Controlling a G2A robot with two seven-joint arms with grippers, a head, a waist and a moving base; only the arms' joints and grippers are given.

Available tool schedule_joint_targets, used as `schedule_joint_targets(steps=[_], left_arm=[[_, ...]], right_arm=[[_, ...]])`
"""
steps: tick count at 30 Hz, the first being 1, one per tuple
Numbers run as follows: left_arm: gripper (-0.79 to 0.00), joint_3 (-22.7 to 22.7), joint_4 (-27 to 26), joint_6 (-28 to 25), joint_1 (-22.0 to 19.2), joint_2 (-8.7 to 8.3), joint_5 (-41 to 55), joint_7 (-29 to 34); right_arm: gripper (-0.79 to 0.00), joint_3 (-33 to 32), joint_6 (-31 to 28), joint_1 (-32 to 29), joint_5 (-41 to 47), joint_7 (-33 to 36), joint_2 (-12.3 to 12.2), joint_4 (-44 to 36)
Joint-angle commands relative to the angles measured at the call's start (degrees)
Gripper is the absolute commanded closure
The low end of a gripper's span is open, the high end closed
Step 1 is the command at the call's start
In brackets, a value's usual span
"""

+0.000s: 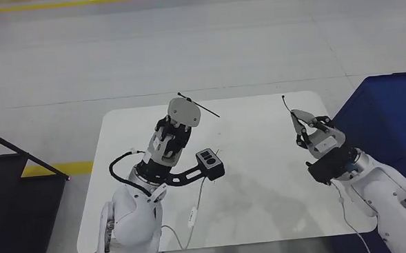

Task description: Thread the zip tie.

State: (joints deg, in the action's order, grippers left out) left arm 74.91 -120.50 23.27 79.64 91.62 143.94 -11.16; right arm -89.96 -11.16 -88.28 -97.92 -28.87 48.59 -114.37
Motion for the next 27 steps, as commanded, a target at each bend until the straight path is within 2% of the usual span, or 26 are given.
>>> schedule_joint_targets(steps=[1,21,23,26,27], left_arm=[[0.0,-0.62,0.1,0.07,0.1,-0.13,-0.28,-0.1],[0.0,-1.78,0.98,-0.33,0.03,-0.46,-0.47,0.5],[0.0,-2.06,0.9,-0.36,0.3,-0.48,0.11,0.71],[0.0,-2.01,-0.22,1.53,0.75,-0.77,-3.14,2.48],[0.0,-2.12,-0.2,2.37,0.89,-0.82,-4.52,3.43]], right_arm=[[0.0,0.47,-0.64,-0.01,-2.98,-0.58,0.11,0.26],[0.0,0.9,-2.26,-0.3,-2.07,-0.66,0.39,-0.02],[0.0,1.75,-7.11,-0.92,0.69,-1.22,0.37,-0.93],[0.0,1.48,-29.13,-0.75,9.41,-1.62,-0.42,-0.82],[0.0,1.04,-32.9,-0.48,11.2,-1.75,-0.59,-0.27]])
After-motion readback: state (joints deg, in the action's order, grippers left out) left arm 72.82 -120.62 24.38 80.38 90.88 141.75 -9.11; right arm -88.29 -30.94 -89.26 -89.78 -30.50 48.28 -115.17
